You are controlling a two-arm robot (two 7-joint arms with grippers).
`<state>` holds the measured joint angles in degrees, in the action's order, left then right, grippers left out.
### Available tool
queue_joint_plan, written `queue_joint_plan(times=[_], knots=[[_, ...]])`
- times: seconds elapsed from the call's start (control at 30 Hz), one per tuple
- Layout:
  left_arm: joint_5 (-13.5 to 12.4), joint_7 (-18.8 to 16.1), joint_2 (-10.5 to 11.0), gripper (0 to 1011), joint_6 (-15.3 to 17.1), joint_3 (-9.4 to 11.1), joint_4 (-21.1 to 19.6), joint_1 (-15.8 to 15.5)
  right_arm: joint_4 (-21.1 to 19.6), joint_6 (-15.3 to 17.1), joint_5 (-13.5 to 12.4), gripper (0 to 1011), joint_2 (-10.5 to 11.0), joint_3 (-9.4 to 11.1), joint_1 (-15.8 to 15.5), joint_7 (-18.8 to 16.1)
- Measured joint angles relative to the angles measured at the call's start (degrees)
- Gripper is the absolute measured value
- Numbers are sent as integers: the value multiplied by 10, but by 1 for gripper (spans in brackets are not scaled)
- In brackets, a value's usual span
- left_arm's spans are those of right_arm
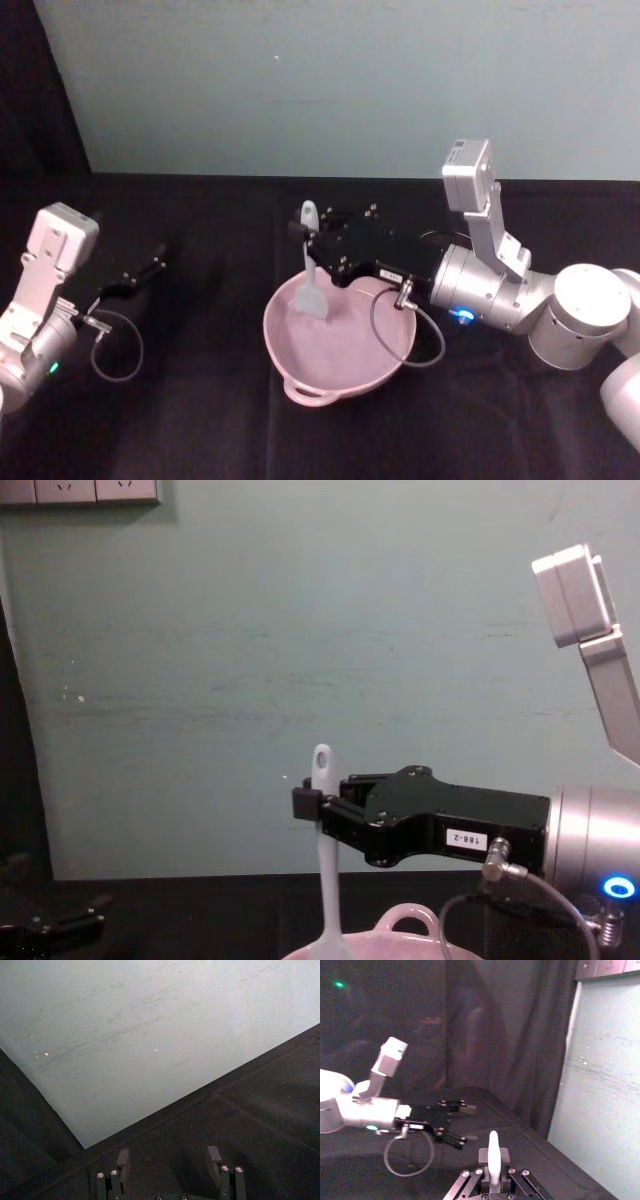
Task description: Use the one hand to pick up the spoon and stir the clear water in the bowl.
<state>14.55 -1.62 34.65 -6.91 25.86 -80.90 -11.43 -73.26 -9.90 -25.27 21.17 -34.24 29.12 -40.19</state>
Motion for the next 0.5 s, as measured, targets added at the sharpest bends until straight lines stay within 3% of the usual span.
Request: queue_joint_plan(times=[0.27,0.5], knots=[[0,0,0,1005,0,0,0,0,13,-3,10,118,1,15,4,13],[0,0,0,1005,0,0,0,0,-7,-3,13,118,23,41,-13,27]])
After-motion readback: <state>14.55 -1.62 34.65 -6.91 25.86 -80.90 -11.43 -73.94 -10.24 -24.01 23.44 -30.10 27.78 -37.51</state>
